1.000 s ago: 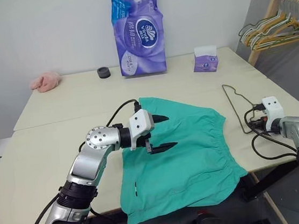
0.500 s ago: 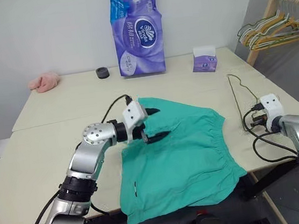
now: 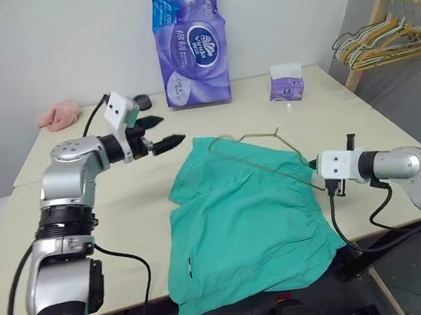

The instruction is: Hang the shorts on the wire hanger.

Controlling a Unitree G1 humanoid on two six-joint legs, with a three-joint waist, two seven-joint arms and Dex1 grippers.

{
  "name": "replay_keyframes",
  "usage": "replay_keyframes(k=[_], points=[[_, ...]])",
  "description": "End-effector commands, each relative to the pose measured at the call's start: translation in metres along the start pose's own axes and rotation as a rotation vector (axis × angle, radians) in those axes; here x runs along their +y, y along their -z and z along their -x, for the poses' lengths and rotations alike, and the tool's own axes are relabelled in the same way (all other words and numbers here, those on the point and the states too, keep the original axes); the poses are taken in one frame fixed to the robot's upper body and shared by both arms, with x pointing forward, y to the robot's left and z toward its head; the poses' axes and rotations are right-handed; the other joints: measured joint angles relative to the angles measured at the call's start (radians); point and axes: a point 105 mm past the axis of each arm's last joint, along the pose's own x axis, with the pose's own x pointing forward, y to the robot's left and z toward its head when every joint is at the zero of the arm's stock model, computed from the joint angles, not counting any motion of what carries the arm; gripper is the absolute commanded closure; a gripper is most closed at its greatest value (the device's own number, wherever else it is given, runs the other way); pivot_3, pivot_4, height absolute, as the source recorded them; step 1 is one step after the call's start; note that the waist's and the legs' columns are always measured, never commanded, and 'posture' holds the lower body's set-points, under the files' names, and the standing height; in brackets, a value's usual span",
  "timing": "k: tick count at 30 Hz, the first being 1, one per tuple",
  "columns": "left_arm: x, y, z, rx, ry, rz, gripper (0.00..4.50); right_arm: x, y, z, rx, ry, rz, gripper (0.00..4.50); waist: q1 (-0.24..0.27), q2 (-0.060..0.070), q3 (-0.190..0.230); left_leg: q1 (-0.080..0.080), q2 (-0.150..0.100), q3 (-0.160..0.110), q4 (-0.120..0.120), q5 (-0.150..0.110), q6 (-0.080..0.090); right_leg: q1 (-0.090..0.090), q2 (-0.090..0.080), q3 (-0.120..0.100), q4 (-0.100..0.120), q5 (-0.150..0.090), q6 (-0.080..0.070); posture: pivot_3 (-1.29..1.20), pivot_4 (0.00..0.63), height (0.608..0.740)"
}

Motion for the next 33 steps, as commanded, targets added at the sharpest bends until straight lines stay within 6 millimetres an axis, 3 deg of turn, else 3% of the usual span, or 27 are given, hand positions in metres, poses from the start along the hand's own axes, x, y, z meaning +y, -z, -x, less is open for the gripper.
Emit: replay_keyframes(k=[1, 7, 13, 18, 25, 28, 33], points=[[-0.03, 0.022, 0.003, 0.106, 0.2, 0.077, 0.0, -0.018, -0.018, 0.003, -0.066, 0.061, 0.241, 4.48, -0.001, 0.0, 0.0, 0.0, 0.0, 0.001, -0.001, 0.0, 0.0, 0.0, 0.0, 0.0, 0.0, 0.0, 0.0, -0.06, 0.034, 0.74], [-0.055, 0.054, 0.003, 0.222, 0.312, 0.123, 0.0, -0.017, -0.045, 0.001, -0.191, 0.081, 0.415, 4.48, 0.002, -0.003, 0.002, 0.0, 0.001, 0.001, 0.0, 0.0, 0.0, 0.0, 0.0, 0.001, 0.0, 0.0, -0.001, -0.06, 0.033, 0.74], [-0.066, 0.063, -0.005, 0.23, 0.346, 0.138, 0.0, -0.011, -0.069, 0.001, -0.3, 0.095, 0.458, 4.48, 0.003, -0.003, 0.002, 0.0, 0.001, 0.001, 0.0, 0.0, 0.0, 0.0, -0.002, 0.002, 0.001, 0.0, -0.001, -0.07, 0.033, 0.74], [-0.091, 0.07, -0.002, 0.258, 0.473, 0.159, 0.0, -0.011, -0.07, 0.001, -0.304, 0.093, 0.463, 4.48, 0.002, -0.003, 0.002, 0.001, 0.001, 0.001, 0.0, 0.0, 0.0, 0.0, -0.002, 0.002, 0.001, 0.0, -0.001, -0.08, 0.035, 0.74], [-0.101, 0.073, 0.001, 0.275, 0.527, 0.189, 0.0, -0.01, -0.069, 0.002, -0.307, 0.086, 0.463, 4.48, 0.001, -0.003, 0.002, 0.001, 0.001, 0.001, 0.0, 0.0, 0.0, 0.0, -0.002, 0.002, 0.001, -0.001, -0.001, -0.08, 0.034, 0.74], [-0.102, 0.079, -0.001, 0.293, 0.528, 0.183, 0.59, -0.01, -0.071, 0.002, -0.317, 0.088, 0.463, 4.5, 0.001, -0.003, 0.002, 0.001, 0.001, 0.002, 0.0, 0.0, 0.0, 0.0, -0.002, 0.002, 0.001, -0.001, -0.002, -0.08, 0.034, 0.74], [-0.106, 0.083, -0.002, 0.302, 0.542, 0.2, 2.1, -0.011, -0.075, 0.003, -0.33, 0.1, 0.451, 4.5, 0.0, -0.003, 0.002, 0.001, 0.001, 0.002, 0.0, 0.0, 0.0, 0.0, -0.002, 0.002, 0.001, -0.001, -0.002, -0.09, 0.03, 0.74]])
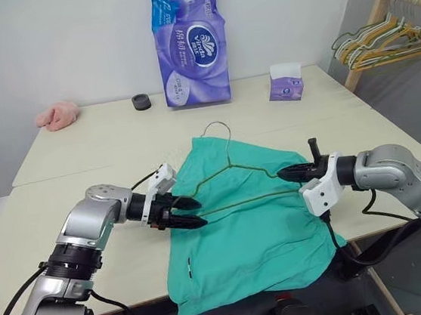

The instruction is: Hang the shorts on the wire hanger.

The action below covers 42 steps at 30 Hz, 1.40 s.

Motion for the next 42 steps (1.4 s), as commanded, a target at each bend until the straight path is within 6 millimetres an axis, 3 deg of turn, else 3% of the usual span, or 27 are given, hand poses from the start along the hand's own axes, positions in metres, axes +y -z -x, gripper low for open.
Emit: replay_keyframes(k=[1, 8, 12, 16, 21, 24, 28, 32, 36, 42], points=[[-0.004, -0.002, -0.002, 0.002, 0.018, -0.019, 2.45, -0.016, -0.005, 0.005, -0.019, 0.067, 0.013, 4.5, 0.0, 0.0, 0.0, 0.0, 0.0, 0.0, 0.0, 0.0, 0.0, 0.0, 0.0, 0.0, 0.0, 0.0, 0.0, -0.09, 0.029, 0.74], [-0.004, -0.002, -0.005, -0.003, 0.027, -0.024, 4.49, -0.017, -0.016, 0.006, -0.065, 0.079, -0.031, 4.5, 0.0, 0.0, 0.0, 0.0, 0.0, 0.0, 0.0, 0.0, 0.0, 0.0, 0.0, 0.0, 0.0, 0.0, 0.0, -0.09, 0.026, 0.74], [-0.004, -0.003, -0.005, -0.006, 0.022, -0.028, 4.49, -0.015, -0.021, 0.006, -0.083, 0.068, -0.032, 4.5, -0.001, 0.0, 0.0, 0.0, 0.0, 0.0, 0.0, 0.0, 0.0, 0.0, 0.0, 0.0, 0.0, 0.0, 0.0, -0.09, 0.027, 0.74], [-0.001, -0.003, -0.005, -0.01, -0.006, -0.027, 4.5, -0.013, -0.024, 0.007, -0.097, 0.065, -0.048, 3.43, -0.001, 0.0, 0.0, 0.0, 0.0, 0.0, 0.0, 0.0, 0.0, 0.0, 0.0, 0.0, 0.0, 0.0, 0.0, -0.09, 0.028, 0.74], [0.006, -0.01, -0.006, -0.042, -0.059, -0.042, 4.5, -0.023, -0.027, 0.018, -0.106, 0.105, -0.063, 1.66, 0.002, 0.0, 0.0, 0.0, 0.0, 0.0, 0.0, 0.0, 0.0, 0.0, 0.0, 0.0, 0.0, 0.0, 0.0, -0.09, 0.028, 0.74], [0.009, -0.019, -0.006, -0.063, -0.1, -0.115, 4.5, -0.036, -0.02, 0.03, -0.067, 0.182, -0.259, 0.67, 0.003, 0.0, 0.0, 0.0, 0.0, 0.0, 0.001, 0.0, 0.0, 0.0, 0.0, 0.0, 0.0, 0.0, 0.0, -0.09, 0.032, 0.74], [0.003, -0.029, -0.008, -0.037, -0.106, -0.259, 4.5, -0.041, -0.01, 0.043, -0.037, 0.237, -0.673, 0.67, 0.003, 0.0, 0.0, 0.0, 0.0, -0.001, 0.001, 0.0, 0.0, 0.001, -0.002, 0.0, 0.0, 0.0, 0.0, -0.1, 0.035, 0.74], [-0.007, -0.031, -0.014, 0.03, -0.066, -0.39, 4.5, -0.035, -0.019, 0.048, -0.079, 0.188, -0.94, 0.67, 0.003, 0.0, 0.0, 0.0, 0.0, -0.001, 0.0, 0.0, 0.0, 0.001, -0.002, 0.0, 0.0, 0.0, 0.0, -0.1, 0.038, 0.74], [-0.013, -0.037, -0.02, 0.061, -0.046, -0.5, 4.5, -0.013, -0.027, 0.047, -0.062, 0.025, -1.094, 0.67, 0.003, 0.0, 0.0, 0.0, 0.0, 0.0, 0.0, -0.001, 0.001, 0.001, -0.002, 0.0, -0.001, 0.0, 0.0, -0.1, 0.038, 0.74], [-0.018, -0.044, -0.024, 0.082, -0.025, -0.588, 4.5, 0.005, -0.028, 0.042, 0.006, -0.137, -1.133, 0.67, 0.001, 0.0, 0.0, 0.0, 0.0, 0.0, 0.0, -0.001, 0.002, 0.001, -0.002, -0.001, -0.001, -0.001, 0.001, -0.11, 0.041, 0.74]])
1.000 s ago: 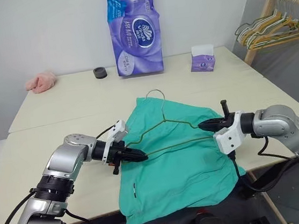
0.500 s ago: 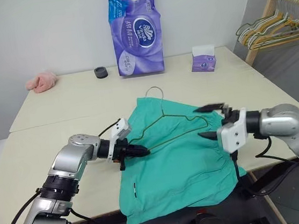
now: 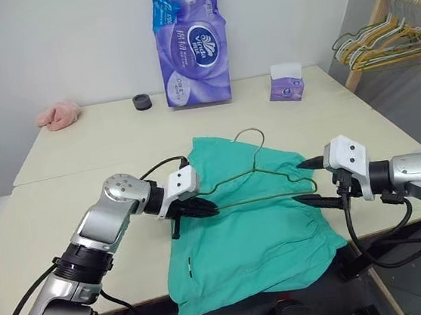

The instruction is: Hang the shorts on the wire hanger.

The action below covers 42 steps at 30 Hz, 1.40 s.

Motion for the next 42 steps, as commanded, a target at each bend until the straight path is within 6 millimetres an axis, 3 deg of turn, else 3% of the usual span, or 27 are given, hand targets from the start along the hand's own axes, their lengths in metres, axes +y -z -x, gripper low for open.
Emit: replay_keyframes(k=[1, 9, 12, 21, 26, 33, 36, 40, 42], points=[[0.001, -0.02, 0.001, -0.017, 0.006, -0.098, 4.5, 0.005, 0.0, -0.004, 0.05, -0.055, 0.029, 0.67, -0.001, 0.0, 0.0, 0.0, 0.0, 0.0, 0.0, 0.0, 0.0, 0.0, 0.0, 0.0, 0.0, 0.0, 0.0, -0.11, 0.04, 0.74], [-0.006, -0.025, -0.002, -0.014, 0.041, -0.114, 4.5, 0.0, 0.019, -0.021, 0.164, -0.1, 0.027, 0.67, -0.001, 0.0, 0.0, 0.0, 0.0, 0.0, 0.0, 0.0, 0.0, 0.0, 0.0, 0.0, 0.0, -0.002, 0.004, -0.1, 0.033, 0.74], [-0.006, -0.024, -0.003, -0.006, 0.037, -0.124, 4.5, 0.0, 0.023, -0.022, 0.188, -0.117, 0.028, 1.3, -0.001, 0.0, 0.0, 0.0, 0.0, 0.0, 0.0, 0.0, 0.0, 0.0, 0.0, 0.0, 0.0, -0.002, 0.003, -0.09, 0.032, 0.74], [-0.01, -0.024, -0.007, -0.004, 0.042, -0.138, 4.5, 0.01, 0.025, -0.022, 0.21, -0.179, 0.028, 4.44, 0.0, 0.0, 0.0, 0.0, 0.0, 0.0, 0.0, 0.0, 0.0, 0.0, 0.0, 0.0, 0.0, -0.002, 0.004, -0.09, 0.028, 0.74], [-0.012, -0.023, -0.008, 0.0, 0.057, -0.136, 4.5, 0.013, 0.025, -0.023, 0.211, -0.187, 0.024, 4.48, 0.0, 0.0, 0.0, 0.0, 0.0, 0.0, 0.0, 0.0, 0.0, 0.0, 0.0, 0.0, 0.0, -0.002, 0.004, -0.1, 0.023, 0.74], [-0.002, -0.033, -0.015, -0.103, 0.006, -0.085, 2.39, 0.015, 0.025, -0.022, 0.204, -0.177, 0.005, 4.5, 0.0, 0.0, 0.0, -0.001, 0.0, 0.0, 0.001, 0.0, 0.0, 0.0, 0.0, 0.0, 0.0, -0.002, 0.003, -0.1, 0.02, 0.74], [0.002, -0.039, -0.009, -0.172, -0.009, -0.01, 1.43, 0.013, 0.028, -0.019, 0.206, -0.146, -0.019, 4.5, 0.0, 0.0, 0.0, -0.001, 0.0, 0.0, 0.001, 0.0, 0.0, 0.0, 0.0, 0.0, 0.0, -0.001, 0.003, -0.11, 0.021, 0.74], [0.016, -0.032, 0.004, -0.179, -0.096, 0.015, 0.24, 0.013, 0.036, -0.012, 0.216, -0.106, -0.067, 4.5, -0.001, 0.0, 0.0, 0.0, 0.0, 0.0, 0.001, 0.0, 0.0, 0.0, 0.0, 0.0, 0.0, -0.002, 0.003, -0.13, 0.027, 0.74], [0.017, -0.028, 0.009, -0.169, -0.101, 0.021, 0.03, 0.014, 0.038, -0.009, 0.216, -0.094, -0.094, 4.5, -0.002, 0.0, 0.0, 0.0, 0.0, 0.0, 0.001, 0.0, 0.0, 0.0, 0.0, 0.0, 0.0, -0.002, 0.003, -0.13, 0.028, 0.74]])
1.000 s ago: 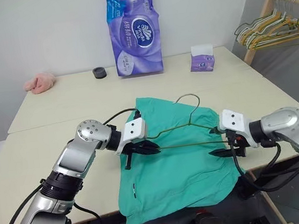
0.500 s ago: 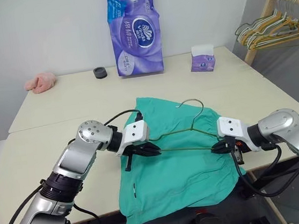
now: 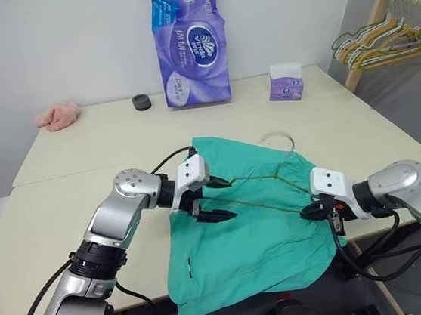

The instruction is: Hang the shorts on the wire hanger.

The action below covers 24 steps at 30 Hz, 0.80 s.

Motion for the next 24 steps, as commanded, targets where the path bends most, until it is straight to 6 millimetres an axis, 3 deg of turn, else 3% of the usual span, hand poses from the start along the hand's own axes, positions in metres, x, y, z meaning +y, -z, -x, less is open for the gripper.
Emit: replay_keyframes(k=[1, 4, 6, 8, 10, 12, 14, 18, 24], points=[[0.02, -0.005, 0.024, -0.015, -0.106, -0.018, 0.03, -0.005, 0.001, 0.016, -0.021, 0.071, -0.036, 4.5, -0.001, 0.0, 0.0, 0.0, 0.0, 0.0, 0.0, 0.0, 0.0, 0.0, 0.0, 0.0, 0.0, 0.0, 0.0, -0.13, 0.029, 0.74], [0.051, 0.003, 0.048, -0.018, -0.28, 0.012, 0.03, -0.009, 0.022, 0.031, -0.009, 0.153, -0.154, 4.5, 0.002, 0.0, 0.0, 0.0, 0.0, -0.001, 0.0, 0.0, 0.0, 0.0, 0.0, -0.001, 0.0, 0.0, 0.0, -0.14, 0.031, 0.74], [0.057, 0.004, 0.054, -0.034, -0.314, 0.019, 0.03, -0.009, 0.034, 0.04, -0.008, 0.203, -0.221, 4.5, 0.004, 0.0, 0.0, -0.001, 0.0, -0.001, 0.0, 0.0, 0.0, 0.0, 0.0, -0.001, 0.0, 0.0, 0.0, -0.14, 0.036, 0.74], [0.055, 0.0, 0.052, -0.083, -0.302, 0.019, 0.03, -0.008, 0.046, 0.047, -0.017, 0.245, -0.294, 4.5, 0.003, 0.0, 0.0, -0.001, 0.0, 0.0, 0.0, 0.0, 0.0, 0.0, 0.0, 0.0, 0.0, 0.0, 0.0, -0.14, 0.036, 0.74], [0.037, -0.004, 0.043, -0.129, -0.206, 0.055, 0.03, -0.003, 0.069, 0.059, -0.011, 0.314, -0.412, 4.5, 0.004, -0.001, 0.0, -0.001, -0.001, 0.0, 0.001, 0.0, 0.0, 0.0, -0.001, 0.0, 0.0, 0.001, -0.001, -0.14, 0.045, 0.74], [0.018, -0.007, 0.034, -0.147, -0.124, 0.054, 0.03, 0.012, 0.097, 0.072, 0.014, 0.38, -0.551, 4.5, 0.006, -0.001, 0.0, -0.002, 0.0, -0.001, 0.001, -0.001, 0.001, 0.0, -0.001, -0.001, 0.0, 0.001, -0.001, -0.15, 0.054, 0.74], [0.009, -0.006, 0.031, -0.143, -0.094, 0.041, 0.03, 0.025, 0.112, 0.079, 0.03, 0.415, -0.63, 4.5, 0.003, 0.0, 0.0, -0.001, 0.0, -0.001, 0.001, -0.003, 0.0, 0.001, -0.001, 0.0, 0.0, 0.0, 0.0, -0.16, 0.055, 0.74], [0.004, -0.013, 0.025, -0.169, -0.108, -0.038, 0.03, 0.038, 0.128, 0.082, 0.05, 0.458, -0.721, 4.5, -0.013, 0.001, 0.001, 0.001, 0.0, 0.001, 0.001, -0.003, 0.0, 0.001, -0.001, 0.002, 0.0, -0.003, 0.005, -0.18, 0.06, 0.74], [0.003, -0.022, 0.02, -0.159, -0.105, -0.133, 0.03, 0.04, 0.132, 0.069, 0.038, 0.452, -0.783, 4.5, -0.026, 0.001, 0.001, 0.006, 0.001, 0.005, -0.001, -0.004, 0.001, 0.004, 0.002, 0.005, 0.0, -0.004, 0.006, -0.18, 0.063, 0.74]])
